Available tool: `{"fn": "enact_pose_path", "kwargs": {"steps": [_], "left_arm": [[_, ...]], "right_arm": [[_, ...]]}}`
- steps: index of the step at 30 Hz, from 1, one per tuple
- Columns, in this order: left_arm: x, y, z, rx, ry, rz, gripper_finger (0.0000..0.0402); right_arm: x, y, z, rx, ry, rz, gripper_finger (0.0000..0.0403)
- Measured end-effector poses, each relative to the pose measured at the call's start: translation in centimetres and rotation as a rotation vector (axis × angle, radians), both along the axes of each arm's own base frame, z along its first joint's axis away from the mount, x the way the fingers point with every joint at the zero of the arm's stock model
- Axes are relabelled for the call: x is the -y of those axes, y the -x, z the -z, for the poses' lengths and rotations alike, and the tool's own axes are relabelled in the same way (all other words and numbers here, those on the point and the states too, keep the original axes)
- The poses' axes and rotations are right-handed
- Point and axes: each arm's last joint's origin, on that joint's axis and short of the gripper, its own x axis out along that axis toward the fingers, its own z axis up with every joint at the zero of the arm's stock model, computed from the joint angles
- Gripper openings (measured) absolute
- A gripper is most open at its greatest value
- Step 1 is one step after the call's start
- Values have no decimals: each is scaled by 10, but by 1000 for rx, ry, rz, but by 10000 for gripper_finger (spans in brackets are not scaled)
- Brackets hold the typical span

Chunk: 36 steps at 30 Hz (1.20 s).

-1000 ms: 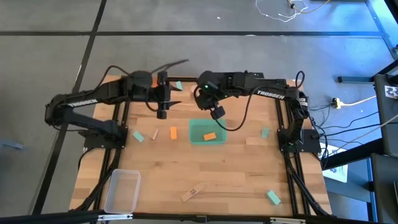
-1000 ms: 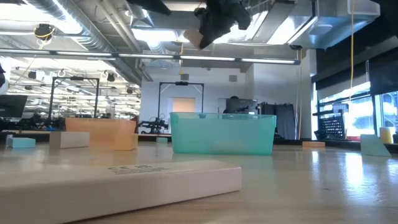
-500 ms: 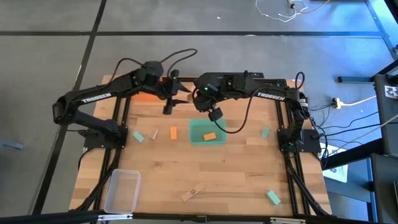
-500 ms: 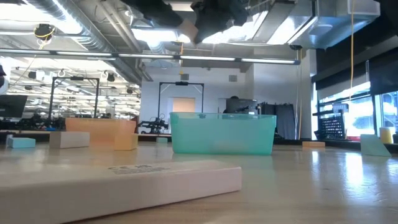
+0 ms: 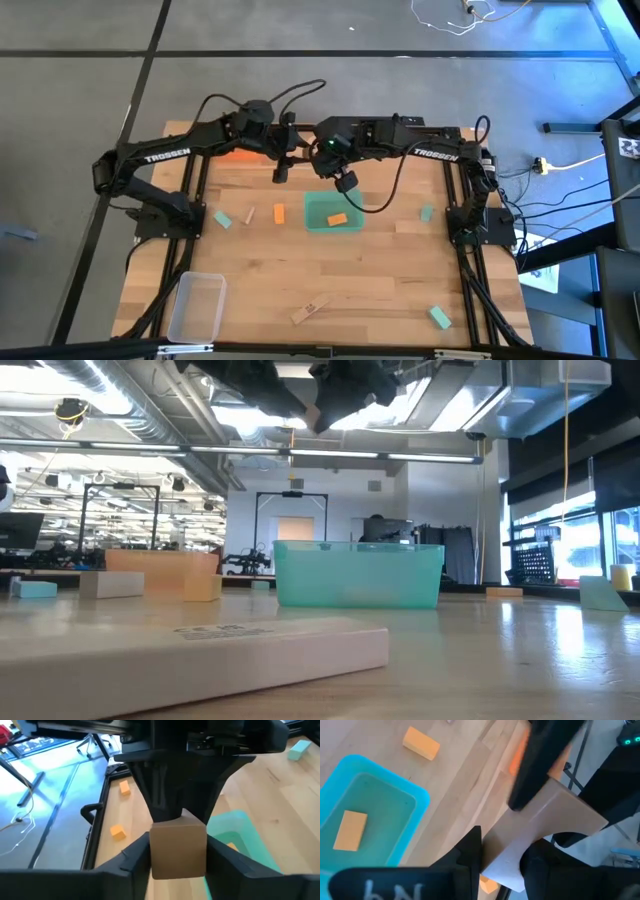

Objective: Sort & place blocks by color
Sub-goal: Put the brown block into the light orange bin

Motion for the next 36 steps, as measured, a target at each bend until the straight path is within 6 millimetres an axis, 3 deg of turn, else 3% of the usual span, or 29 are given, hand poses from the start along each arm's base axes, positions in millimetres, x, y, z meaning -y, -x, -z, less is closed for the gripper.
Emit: {"fn": "enact_pose_path", "kwargs": {"steps": [2,14,21,28,36], "left_arm": [[0,0,0,0,4,1,120],[2,4,-2,-5,10,4,120],[4,9,-1,-45,42,-31,120],[-3,28,4,-195,-3,-304,120],[-32,73,9,-332,115,-709,120]], "right_arm": [[0,0,0,-3,2,1,97],[0,0,-1,10,-4,12,101],[8,2,0,10,-32,95,187],[32,13,4,-30,-47,300,194],[61,35,11,-114,-174,558,191]]}}
